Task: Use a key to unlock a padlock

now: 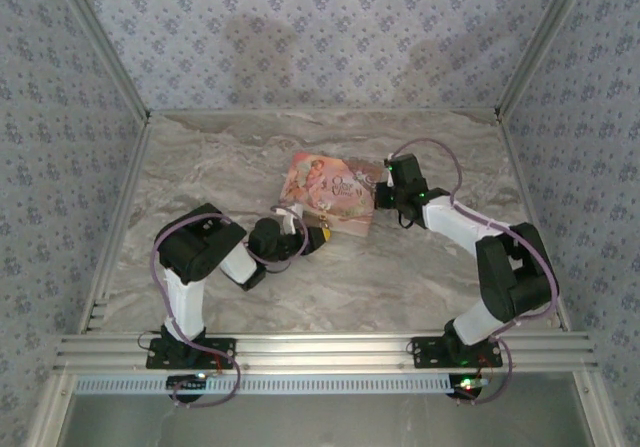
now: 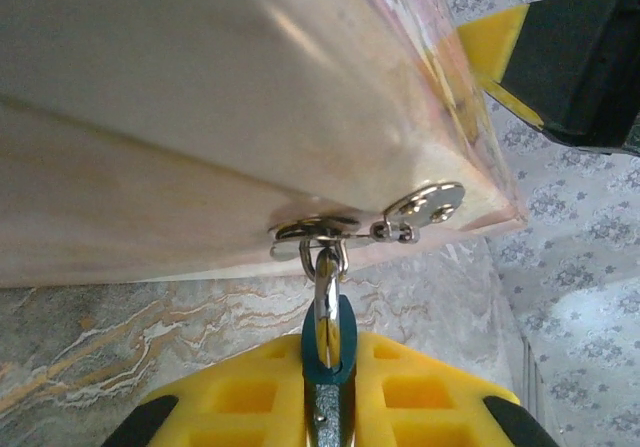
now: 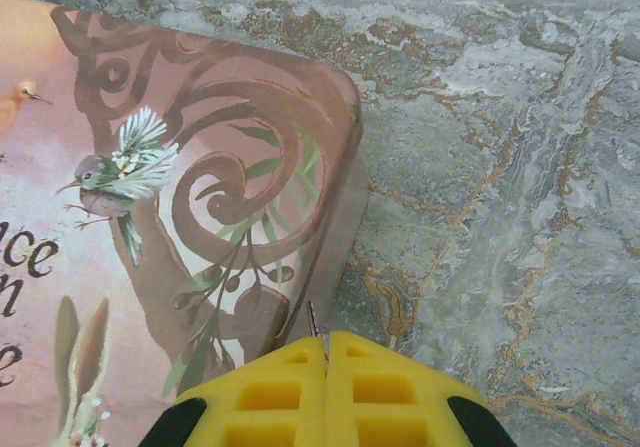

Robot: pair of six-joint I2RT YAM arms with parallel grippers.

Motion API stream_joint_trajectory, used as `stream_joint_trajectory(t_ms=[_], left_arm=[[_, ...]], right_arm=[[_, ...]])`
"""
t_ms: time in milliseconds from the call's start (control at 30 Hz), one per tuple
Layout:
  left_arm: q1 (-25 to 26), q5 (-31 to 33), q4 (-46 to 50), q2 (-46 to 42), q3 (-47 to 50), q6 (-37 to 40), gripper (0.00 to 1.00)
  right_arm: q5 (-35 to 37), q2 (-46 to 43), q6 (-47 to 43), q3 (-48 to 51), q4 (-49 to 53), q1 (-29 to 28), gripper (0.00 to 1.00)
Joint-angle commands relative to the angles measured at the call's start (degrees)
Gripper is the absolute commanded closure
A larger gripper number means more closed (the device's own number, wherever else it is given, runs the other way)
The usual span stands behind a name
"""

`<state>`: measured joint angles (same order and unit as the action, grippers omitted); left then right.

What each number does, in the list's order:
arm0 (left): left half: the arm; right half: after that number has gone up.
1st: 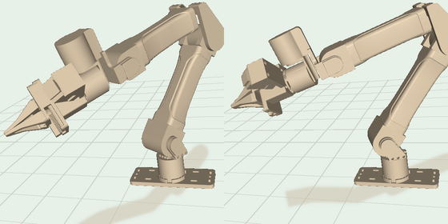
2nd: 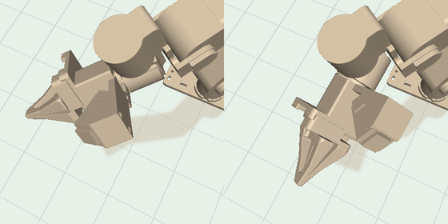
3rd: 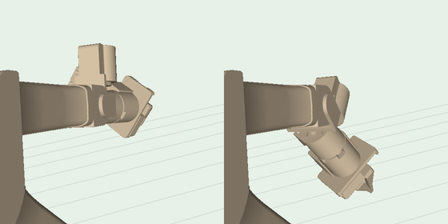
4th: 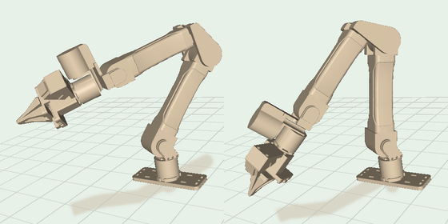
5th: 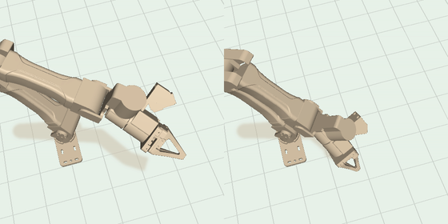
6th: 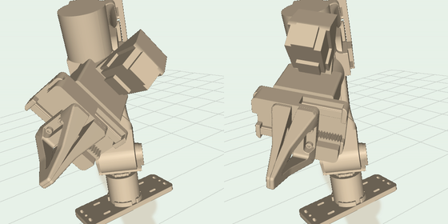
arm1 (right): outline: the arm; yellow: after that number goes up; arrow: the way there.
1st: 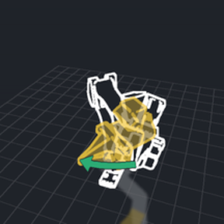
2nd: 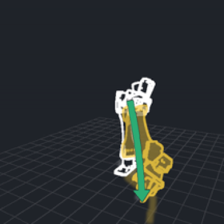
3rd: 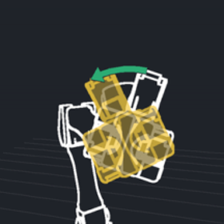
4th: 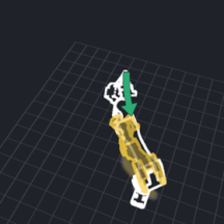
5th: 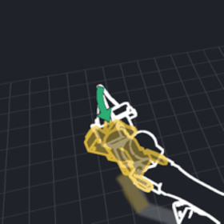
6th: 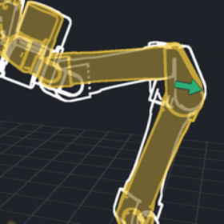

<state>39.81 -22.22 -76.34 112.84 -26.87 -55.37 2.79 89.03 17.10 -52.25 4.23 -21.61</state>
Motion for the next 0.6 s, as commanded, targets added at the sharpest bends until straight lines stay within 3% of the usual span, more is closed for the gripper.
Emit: stream_joint_trajectory(t_ms=[0, 267, 567], left_arm=[[-0.71, -3.04, 1.86, -0.88, -1.12, -5.27, 0.87], [-0.83, -3.40, 10.68, -6.90, -3.36, -7.29, 0.89], [-0.55, -3.05, 19.38, -11.73, -6.89, -9.70, 0.89]], right_arm=[[-1.10, -2.89, -0.97, -0.81, 1.42, 1.43, 1.00], [-3.80, -8.71, -0.38, 0.62, 3.16, 4.89, 1.00], [-14.51, -20.29, 2.66, 5.18, 5.79, 7.12, 1.00]])
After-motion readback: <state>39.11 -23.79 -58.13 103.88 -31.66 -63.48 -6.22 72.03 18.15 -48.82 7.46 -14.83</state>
